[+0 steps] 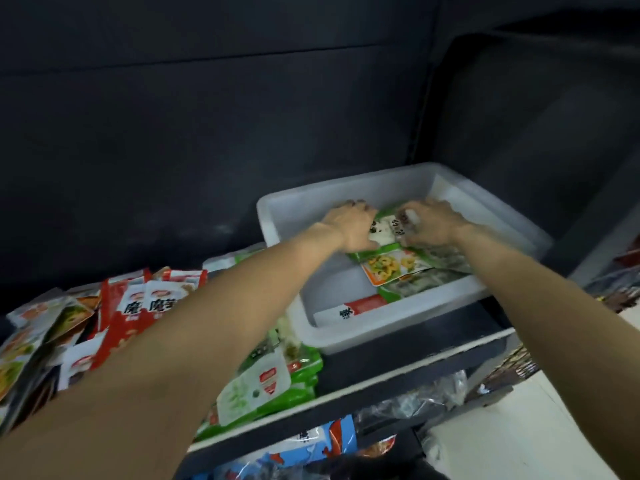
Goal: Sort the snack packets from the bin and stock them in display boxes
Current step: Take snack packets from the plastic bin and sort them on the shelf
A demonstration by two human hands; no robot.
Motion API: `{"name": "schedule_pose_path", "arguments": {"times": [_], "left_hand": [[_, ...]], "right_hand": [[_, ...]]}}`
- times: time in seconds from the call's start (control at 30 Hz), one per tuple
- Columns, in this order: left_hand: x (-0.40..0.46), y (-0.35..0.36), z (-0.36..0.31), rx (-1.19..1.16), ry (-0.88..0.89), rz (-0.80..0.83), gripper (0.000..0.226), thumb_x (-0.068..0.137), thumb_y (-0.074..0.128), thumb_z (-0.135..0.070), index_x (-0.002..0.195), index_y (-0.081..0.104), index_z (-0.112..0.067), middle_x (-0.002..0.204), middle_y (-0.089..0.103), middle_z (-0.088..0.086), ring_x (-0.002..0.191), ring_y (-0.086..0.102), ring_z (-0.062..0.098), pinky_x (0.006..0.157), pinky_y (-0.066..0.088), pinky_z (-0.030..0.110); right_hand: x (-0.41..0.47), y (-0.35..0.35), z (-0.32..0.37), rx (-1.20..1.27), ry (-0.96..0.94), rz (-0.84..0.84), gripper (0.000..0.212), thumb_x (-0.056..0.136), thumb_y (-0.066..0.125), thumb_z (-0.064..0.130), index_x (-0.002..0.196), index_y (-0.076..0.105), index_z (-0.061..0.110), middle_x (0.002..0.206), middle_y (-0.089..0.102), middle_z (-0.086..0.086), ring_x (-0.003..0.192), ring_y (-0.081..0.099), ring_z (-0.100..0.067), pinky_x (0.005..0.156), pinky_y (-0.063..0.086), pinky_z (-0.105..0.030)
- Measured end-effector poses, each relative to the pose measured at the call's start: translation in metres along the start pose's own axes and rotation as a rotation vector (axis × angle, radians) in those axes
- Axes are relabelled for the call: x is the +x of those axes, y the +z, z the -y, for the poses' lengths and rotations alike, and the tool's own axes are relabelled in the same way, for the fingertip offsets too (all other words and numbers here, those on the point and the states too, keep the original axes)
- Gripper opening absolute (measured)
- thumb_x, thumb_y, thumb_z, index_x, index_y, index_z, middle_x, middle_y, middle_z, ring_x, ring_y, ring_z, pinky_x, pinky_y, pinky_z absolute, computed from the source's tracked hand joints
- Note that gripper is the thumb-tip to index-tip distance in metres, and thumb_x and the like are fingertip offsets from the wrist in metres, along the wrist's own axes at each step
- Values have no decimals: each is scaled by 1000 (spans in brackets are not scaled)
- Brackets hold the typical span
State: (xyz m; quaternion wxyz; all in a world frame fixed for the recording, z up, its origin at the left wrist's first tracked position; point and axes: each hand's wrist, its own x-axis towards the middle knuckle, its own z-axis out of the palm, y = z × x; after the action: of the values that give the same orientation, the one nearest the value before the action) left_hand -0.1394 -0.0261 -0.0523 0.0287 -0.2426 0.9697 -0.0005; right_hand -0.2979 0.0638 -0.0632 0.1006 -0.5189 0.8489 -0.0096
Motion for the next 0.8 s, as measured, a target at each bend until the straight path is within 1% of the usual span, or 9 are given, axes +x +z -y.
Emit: {"name": "schedule_pose_path", "arguments": {"times": [0.1,0.17,0.3,0.43,0.53,0.6,0.67,0.73,0.8], "left_hand": [[28,16,-12,-1,-35,29,72,83,57,-55,138,38,-12,137,48,13,122,48,31,98,40,35],[39,26,-19,-3,-57,31,72,82,57,-55,136,38,-12,135,48,15,121,48,32,96,40,35],[45,26,-13,-76,-117,-38,78,72,72,-53,131,42,-12,132,44,15,122,42,34,100,36,36],[38,14,3,-315,-132,-21,54,77,74,-35,122,51,-14,120,58,7,110,55,26,83,42,27],[18,-7,17,-563,-179,-69,39,85,68,-26,119,57,-13,118,61,4,105,58,21,79,47,25],[-10,-25,26,-791,-217,-205,37,85,68,-21,120,59,-12,110,61,-1,100,58,15,71,47,18],[-41,-40,35,-1017,-261,-336,33,83,72,-20,113,62,-11,105,66,3,95,62,17,72,48,22],[-76,-52,42,-1159,-284,-430,30,81,74,-21,107,61,-13,101,69,5,90,66,17,76,51,26],[-111,-58,45,-1207,-315,-494,27,83,72,-20,105,59,-15,93,68,-1,80,66,10,69,52,19]], "right_hand": [[12,8,-9,230,46,56,81,80,70,46,146,28,22,145,30,-11,132,35,-30,108,31,-34],[15,10,-13,340,89,50,77,81,71,41,143,32,20,140,33,-14,127,41,-32,105,36,-35],[21,6,-17,368,134,-193,63,79,74,18,135,45,15,136,43,-15,121,48,-31,102,39,-33],[14,-1,-10,403,92,-385,52,85,52,-7,132,51,14,129,55,-14,116,53,-30,95,43,-31],[-2,-16,1,485,2,-432,46,87,57,4,132,51,13,127,57,-13,115,55,-29,95,45,-34],[-20,-30,17,645,-29,-458,50,89,61,14,136,46,14,132,50,-13,118,51,-26,98,43,-34],[-46,-40,41,791,-68,-475,55,89,63,23,139,40,17,131,49,-10,120,49,-22,97,41,-29],[-76,-45,75,1002,-150,-374,59,88,65,30,139,37,22,124,57,-11,111,58,-19,91,51,-34],[-103,-42,115,1204,-232,-171,60,88,67,26,138,34,24,109,65,-6,91,67,-11,70,58,-27]]}}
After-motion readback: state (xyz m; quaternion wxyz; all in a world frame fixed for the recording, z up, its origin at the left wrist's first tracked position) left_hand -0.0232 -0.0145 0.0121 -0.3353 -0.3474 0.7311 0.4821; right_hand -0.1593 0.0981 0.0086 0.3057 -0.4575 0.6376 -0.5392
